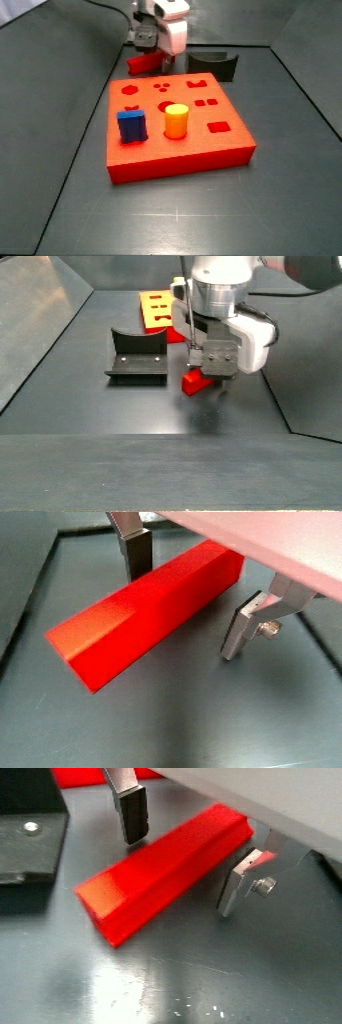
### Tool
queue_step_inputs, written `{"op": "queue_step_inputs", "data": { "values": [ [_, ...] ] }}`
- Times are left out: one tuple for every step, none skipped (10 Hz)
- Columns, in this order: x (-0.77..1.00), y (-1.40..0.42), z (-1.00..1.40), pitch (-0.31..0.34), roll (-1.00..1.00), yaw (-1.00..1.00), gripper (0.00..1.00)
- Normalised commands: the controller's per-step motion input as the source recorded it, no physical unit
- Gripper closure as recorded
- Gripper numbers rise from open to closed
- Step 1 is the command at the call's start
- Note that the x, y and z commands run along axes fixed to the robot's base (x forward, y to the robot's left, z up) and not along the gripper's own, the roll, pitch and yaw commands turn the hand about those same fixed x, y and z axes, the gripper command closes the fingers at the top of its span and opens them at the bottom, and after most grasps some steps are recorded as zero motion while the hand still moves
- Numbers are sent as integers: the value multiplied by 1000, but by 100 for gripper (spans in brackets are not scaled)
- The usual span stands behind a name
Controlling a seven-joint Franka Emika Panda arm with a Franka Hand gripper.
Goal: Pick up the arch object. Move up. Place the arch object on the fixture. Regrasp the arch object. Move to above the board. Insert the arch object.
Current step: Pick up the arch object, then move up.
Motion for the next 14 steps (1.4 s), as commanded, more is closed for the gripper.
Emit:
{"op": "queue_step_inputs", "data": {
  "values": [
    [-40,20,-71,-131,-39,0,0],
    [-3,0,0,-53,0,0,0],
    [0,0,0,0,0,0,100],
    [0,0,0,0,0,0,100],
    [0,0,0,0,0,0,100],
    [0,0,0,0,0,0,100],
    [0,0,0,0,0,0,100],
    [0,0,0,0,0,0,100],
    [0,0,0,0,0,0,100],
    [0,0,0,0,0,0,100],
    [0,0,0,0,0,0,100],
    [0,0,0,0,0,0,100],
    [0,0,0,0,0,0,100],
    [0,0,833,0,0,0,100]
  ]
}}
